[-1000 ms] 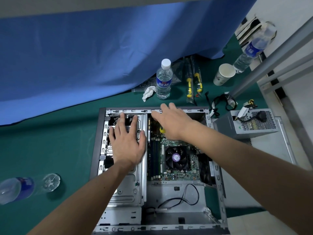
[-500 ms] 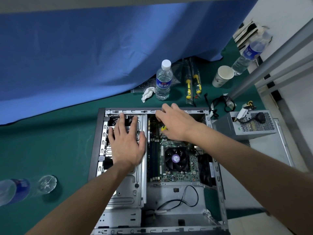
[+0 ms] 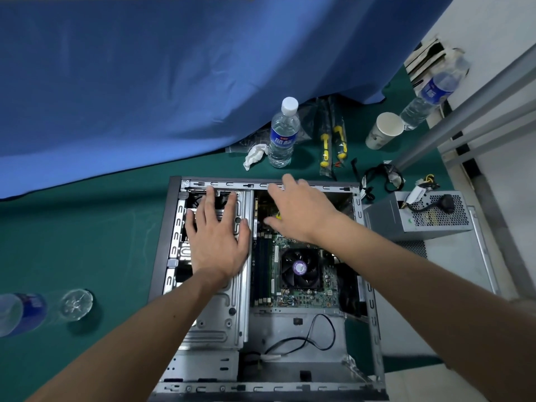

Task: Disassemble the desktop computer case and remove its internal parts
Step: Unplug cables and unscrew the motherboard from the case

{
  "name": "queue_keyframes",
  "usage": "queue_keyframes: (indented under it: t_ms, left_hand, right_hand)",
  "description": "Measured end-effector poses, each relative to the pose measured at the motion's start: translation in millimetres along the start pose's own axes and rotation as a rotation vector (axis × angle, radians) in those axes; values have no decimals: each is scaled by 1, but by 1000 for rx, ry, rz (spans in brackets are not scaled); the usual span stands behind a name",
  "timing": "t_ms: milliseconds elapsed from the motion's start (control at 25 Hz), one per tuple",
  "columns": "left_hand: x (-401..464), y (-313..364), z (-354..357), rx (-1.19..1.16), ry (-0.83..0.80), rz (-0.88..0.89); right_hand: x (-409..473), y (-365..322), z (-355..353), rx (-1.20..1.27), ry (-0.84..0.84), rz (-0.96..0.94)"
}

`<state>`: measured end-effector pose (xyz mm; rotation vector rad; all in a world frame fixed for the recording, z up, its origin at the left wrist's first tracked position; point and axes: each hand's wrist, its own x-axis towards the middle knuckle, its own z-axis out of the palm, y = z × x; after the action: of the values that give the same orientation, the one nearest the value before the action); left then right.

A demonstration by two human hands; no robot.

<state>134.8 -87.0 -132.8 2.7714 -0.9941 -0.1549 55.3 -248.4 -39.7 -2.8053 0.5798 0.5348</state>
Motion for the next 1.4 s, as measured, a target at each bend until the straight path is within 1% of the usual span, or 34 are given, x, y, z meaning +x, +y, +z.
queue_keyframes:
  t_ms: [40, 80, 120, 160, 200, 280, 320, 400, 440, 480, 520, 560, 600, 640, 680, 800, 840, 920, 1000, 1040, 1080, 1160, 1200, 1280, 1320, 1400]
  left_hand:
    - [-1, 0, 0, 0, 4, 0]
    - [-1, 0, 1, 0, 8, 5]
    - [0, 0, 1, -4, 7, 8]
    - [0, -1, 1, -9, 3, 8]
    - [0, -1, 0, -12, 2, 6]
    - [0, -1, 0, -5, 5, 6]
    - [0, 0, -1, -4, 5, 6]
    - [-1, -1, -1, -11, 1, 6]
    - [-1, -1, -1, -11, -2, 9]
    - [-1, -1, -2, -10, -7, 9]
    - [-1, -1, -2, -12, -12, 8]
    - [-1, -1, -2, -17, -14, 4]
    - [-1, 0, -3, -22, -15, -1]
    - [-1, 0, -4, -21, -14, 0]
    - [-1, 1, -4, -17, -15, 4]
    - [0, -1, -2, -10, -24, 7]
    - [-1, -1, -3, -10, -24, 7]
    - [-1, 0, -3, -3, -21, 7]
    - [0, 1, -3, -5, -17, 0]
    - [0, 0, -3, -6, -20, -1]
    - [-1, 0, -3, -2, -22, 1]
    - [-1, 1, -3, 3, -24, 3]
    - [0, 0, -2, -1, -21, 3]
    - [-1, 0, -3, -6, -19, 3]
    - [-1, 1, -3, -4, -17, 4]
    - [-1, 1, -3, 0, -13, 3]
  right_hand:
    - [0, -2, 3, -77, 9, 74]
    - [1, -3, 4, -136, 38, 83]
    - [1, -3, 4, -124, 77, 36]
    - [1, -1, 2, -50, 99, -39]
    - [2, 3, -1, 54, 80, -103]
    - [-1, 8, -5, 229, -7, -120]
    - [-2, 7, -6, 226, -21, -81]
    - [-1, 7, -2, 58, -12, 70]
    - [-1, 6, 1, -9, 11, 91]
    - [0, 6, 3, -3, 45, 52]
    - [1, 8, 3, 87, 73, -10]
    - [2, 10, 0, 214, 53, -64]
    - [3, 13, -4, 322, -10, -82]
    - [2, 13, -7, 357, -64, -77]
    - [1, 13, -7, 306, -73, -61]
    - [1, 11, -1, 67, -15, 114]
    - [1, 9, 1, 74, 1, 89]
    - [2, 12, 0, 242, 5, -44]
    - [0, 15, -9, 355, -94, -103]
    - [-1, 15, -9, 314, -106, -102]
    - [0, 14, -6, 223, -83, -62]
    - [0, 11, -3, 64, -36, 83]
    - [2, 11, -2, 47, -14, 100]
    - [4, 11, -3, 168, 34, -17]
    - [4, 13, -6, 228, 9, -86]
    - [0, 14, -11, 248, -56, -139]
